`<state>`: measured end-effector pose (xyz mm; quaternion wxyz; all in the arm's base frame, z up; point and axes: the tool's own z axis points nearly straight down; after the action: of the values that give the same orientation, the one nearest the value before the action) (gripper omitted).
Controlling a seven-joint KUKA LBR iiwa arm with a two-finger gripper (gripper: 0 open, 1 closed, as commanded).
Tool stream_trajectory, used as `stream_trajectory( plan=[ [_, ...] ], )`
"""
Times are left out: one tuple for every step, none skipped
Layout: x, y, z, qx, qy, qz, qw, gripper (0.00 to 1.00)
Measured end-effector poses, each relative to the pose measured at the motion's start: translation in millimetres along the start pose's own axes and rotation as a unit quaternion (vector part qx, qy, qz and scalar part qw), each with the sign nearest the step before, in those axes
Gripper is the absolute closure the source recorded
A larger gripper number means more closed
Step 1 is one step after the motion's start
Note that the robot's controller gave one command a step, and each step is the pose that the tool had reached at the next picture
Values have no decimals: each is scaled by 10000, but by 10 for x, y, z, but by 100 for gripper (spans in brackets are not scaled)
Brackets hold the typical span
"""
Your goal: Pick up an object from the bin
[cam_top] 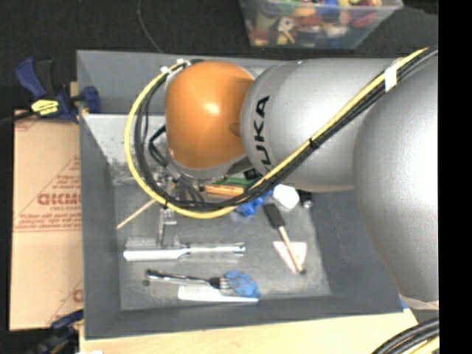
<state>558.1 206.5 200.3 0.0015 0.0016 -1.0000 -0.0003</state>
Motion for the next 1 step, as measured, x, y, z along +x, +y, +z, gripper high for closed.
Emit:
stream_trajectory(
  plan=[
    [-18,-8,-30,-7,-30,21,10000,0]
  ],
)
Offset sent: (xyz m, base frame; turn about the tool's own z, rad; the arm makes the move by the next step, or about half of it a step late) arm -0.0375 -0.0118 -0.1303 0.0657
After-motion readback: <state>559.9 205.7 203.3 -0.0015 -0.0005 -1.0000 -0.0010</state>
